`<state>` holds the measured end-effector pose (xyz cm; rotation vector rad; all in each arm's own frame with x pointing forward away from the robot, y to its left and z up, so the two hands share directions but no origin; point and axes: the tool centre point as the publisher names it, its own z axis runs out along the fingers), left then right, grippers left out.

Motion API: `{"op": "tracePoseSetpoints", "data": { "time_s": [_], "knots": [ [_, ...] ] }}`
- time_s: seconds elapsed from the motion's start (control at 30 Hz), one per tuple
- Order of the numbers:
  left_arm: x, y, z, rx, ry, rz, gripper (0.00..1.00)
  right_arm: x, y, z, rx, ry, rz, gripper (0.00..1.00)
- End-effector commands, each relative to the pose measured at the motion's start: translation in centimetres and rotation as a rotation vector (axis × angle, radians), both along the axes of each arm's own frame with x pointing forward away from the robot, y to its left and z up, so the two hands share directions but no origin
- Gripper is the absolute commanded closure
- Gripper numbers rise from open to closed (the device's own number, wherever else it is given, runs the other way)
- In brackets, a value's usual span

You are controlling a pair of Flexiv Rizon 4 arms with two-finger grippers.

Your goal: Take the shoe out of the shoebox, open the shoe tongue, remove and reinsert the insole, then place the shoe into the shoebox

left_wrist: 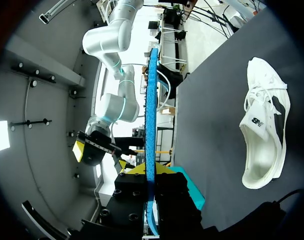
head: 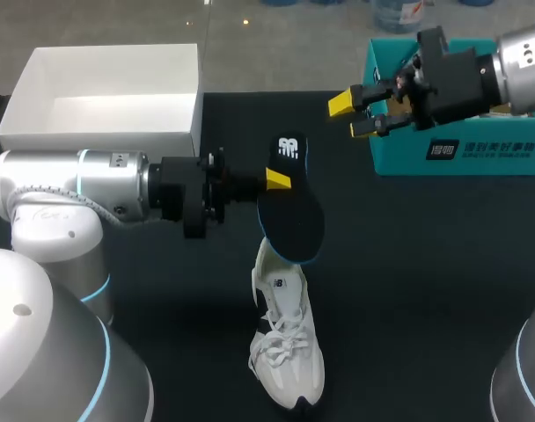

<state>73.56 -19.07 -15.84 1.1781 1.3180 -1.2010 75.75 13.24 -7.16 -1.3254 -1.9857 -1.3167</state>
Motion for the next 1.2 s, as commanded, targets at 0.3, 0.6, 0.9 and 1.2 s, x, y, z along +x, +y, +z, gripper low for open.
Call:
{"op": "tracePoseSetpoints", "data": {
  "time_s": [0.3, 0.6, 0.9, 1.2],
  "knots": [
    [0.03, -0.34, 0.24, 0.014, -0.008, 0.009, 1.0, -0.45, -2.84, 2.2, -0.464, -0.002, 0.037, 0.0],
    [-0.1, -0.39, 0.11, 0.022, -0.015, 0.015, 1.0, -0.49, -2.87, 2.1, -0.428, -0.031, 0.018, 0.0],
    [-0.68, -0.5, 0.02, 0.028, -0.02, 0.012, 1.0, -0.49, -2.87, 2.1, -0.428, -0.031, 0.018, 0.0],
    [-0.73, -0.3, -0.04, 0.036, -0.02, 0.016, 1.0, -0.23, -2.66, 2.39, -0.499, -0.014, 0.017, 0.0]
  ]
}}
